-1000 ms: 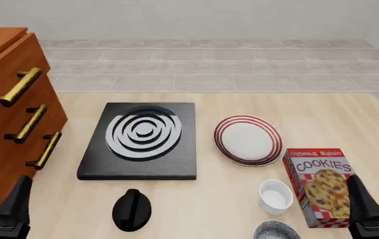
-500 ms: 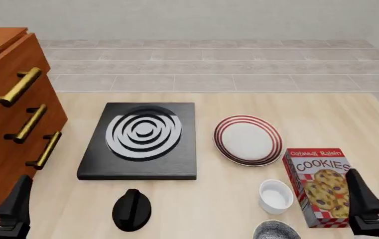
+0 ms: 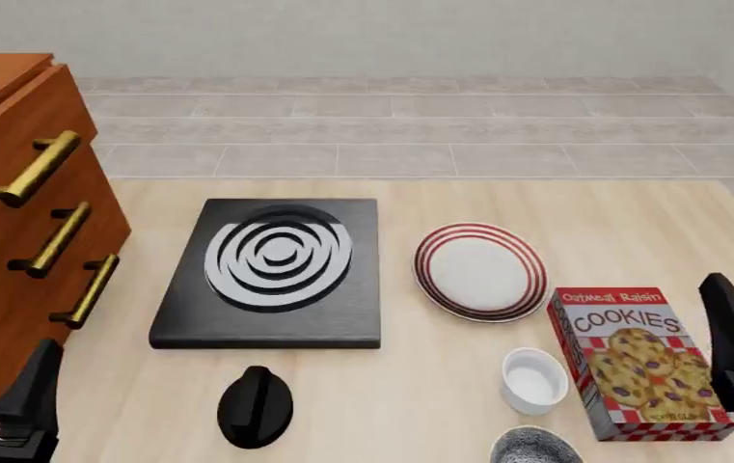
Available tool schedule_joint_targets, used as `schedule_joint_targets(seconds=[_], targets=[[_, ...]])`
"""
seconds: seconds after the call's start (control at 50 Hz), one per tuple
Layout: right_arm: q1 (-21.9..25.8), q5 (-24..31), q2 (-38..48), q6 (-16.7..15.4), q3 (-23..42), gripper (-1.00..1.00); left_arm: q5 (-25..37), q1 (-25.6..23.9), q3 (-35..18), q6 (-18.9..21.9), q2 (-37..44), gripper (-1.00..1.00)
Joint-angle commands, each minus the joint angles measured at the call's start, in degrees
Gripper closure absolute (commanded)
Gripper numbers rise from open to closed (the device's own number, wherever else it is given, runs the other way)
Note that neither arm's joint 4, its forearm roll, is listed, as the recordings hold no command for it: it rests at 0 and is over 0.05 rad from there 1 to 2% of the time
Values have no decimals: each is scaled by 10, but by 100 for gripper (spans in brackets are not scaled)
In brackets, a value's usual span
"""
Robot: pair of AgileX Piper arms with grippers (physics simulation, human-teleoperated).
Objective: Pick the akita bowl next to the ramekin and place it on the plate.
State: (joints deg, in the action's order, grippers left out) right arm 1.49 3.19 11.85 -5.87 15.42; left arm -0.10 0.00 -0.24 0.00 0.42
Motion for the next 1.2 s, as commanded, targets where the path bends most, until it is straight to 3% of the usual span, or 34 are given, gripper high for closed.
schedule_joint_targets(seconds=[0.02, 0.16, 0.48, 0.62, 0.72, 0.92, 0.94, 1.04, 1.08, 1.2], targets=[[7, 49, 17, -16, 71, -100, 0, 0, 0, 0, 0, -100], [10, 80, 14, -19, 114, -100, 0, 0, 0, 0, 0, -100], [-5, 131, 47, -59, 196, -100, 0, 0, 0, 0, 0, -100], [0, 162, 77, -45, 251, -100, 0, 0, 0, 0, 0, -100], [-9, 179, 105, -62, 278, -100, 0, 0, 0, 0, 0, -100], [-12, 215, 136, -46, 325, -100, 0, 0, 0, 0, 0, -100], [-13, 220, 138, -63, 329, -100, 0, 0, 0, 0, 0, -100], [-1, 238, 148, -58, 344, -100, 0, 0, 0, 0, 0, -100], [-1, 245, 150, -83, 349, -100, 0, 0, 0, 0, 0, -100], [1, 266, 158, -99, 369, -100, 0, 0, 0, 0, 0, -100]])
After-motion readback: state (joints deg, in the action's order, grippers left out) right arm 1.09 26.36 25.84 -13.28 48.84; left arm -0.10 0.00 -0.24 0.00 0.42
